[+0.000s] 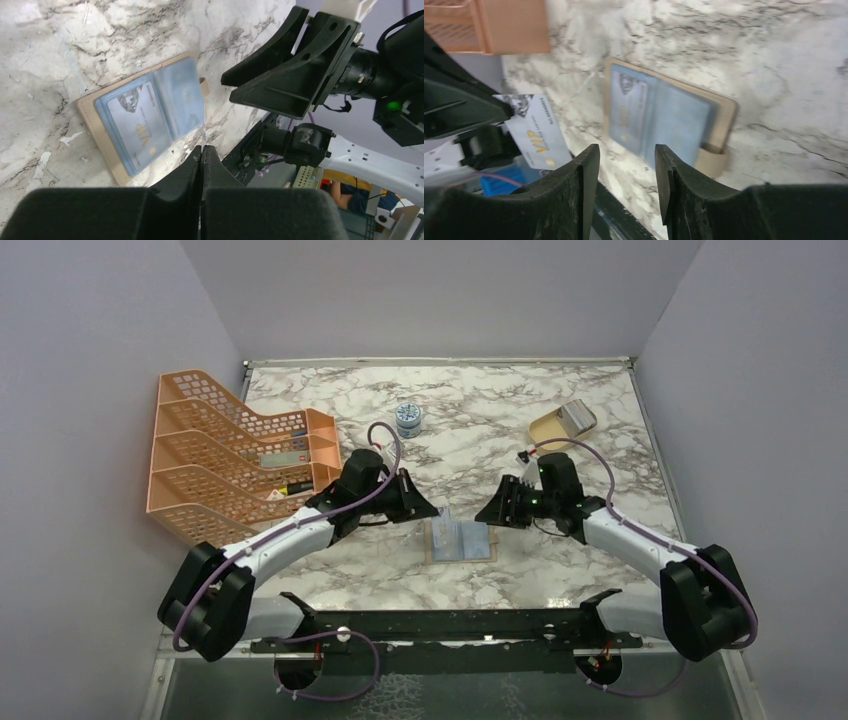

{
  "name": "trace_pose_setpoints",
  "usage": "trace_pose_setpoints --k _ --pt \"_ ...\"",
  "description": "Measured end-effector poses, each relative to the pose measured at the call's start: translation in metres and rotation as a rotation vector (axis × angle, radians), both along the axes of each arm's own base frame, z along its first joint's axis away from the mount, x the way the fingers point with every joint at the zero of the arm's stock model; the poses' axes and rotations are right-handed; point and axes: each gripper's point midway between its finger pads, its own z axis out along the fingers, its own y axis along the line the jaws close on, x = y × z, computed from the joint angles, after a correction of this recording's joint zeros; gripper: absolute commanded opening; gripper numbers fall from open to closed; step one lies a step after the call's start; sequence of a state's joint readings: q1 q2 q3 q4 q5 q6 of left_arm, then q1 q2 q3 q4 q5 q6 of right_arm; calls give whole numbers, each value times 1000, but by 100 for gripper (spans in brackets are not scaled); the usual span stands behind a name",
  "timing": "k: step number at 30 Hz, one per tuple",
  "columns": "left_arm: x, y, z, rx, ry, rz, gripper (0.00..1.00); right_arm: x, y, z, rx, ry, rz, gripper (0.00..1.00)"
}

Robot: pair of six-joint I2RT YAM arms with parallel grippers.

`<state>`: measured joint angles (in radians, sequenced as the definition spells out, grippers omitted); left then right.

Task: Put the credit cards into the card holder
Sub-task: Pick up the credit card from the storage box, then insert the credit card into the card holder.

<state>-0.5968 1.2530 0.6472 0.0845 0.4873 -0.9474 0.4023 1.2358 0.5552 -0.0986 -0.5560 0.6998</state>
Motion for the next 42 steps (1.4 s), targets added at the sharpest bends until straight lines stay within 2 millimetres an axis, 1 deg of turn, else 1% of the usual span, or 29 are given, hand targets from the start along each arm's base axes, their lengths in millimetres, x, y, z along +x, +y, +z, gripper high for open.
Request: trace_pose_setpoints --k 6,9,11,14,17,24,29,42 --pt "-5 -6 -25 18 82 -46 0 11 -16 -27 -159 26 -41 44" --pt "-7 -9 -30 10 105 -64 0 14 -21 -37 -220 34 -49 43" --pt "-6 -11 -32 4 110 -74 0 14 -22 -44 -254 40 -43 41" --pt "-6 -13 -36 0 117 -82 0 10 -19 -56 -294 54 -16 35" --pt "-5 -15 -42 -1 133 -87 0 5 -16 -64 -332 59 12 33" --pt "-6 -19 -57 3 169 -104 0 6 -17 -67 -403 27 19 24" --pt "-6 -20 -64 2 184 -115 0 7 -19 -68 -422 20 10 21" --pt "-1 -26 -68 -10 191 -124 0 7 -20 -69 -424 16 3 21"
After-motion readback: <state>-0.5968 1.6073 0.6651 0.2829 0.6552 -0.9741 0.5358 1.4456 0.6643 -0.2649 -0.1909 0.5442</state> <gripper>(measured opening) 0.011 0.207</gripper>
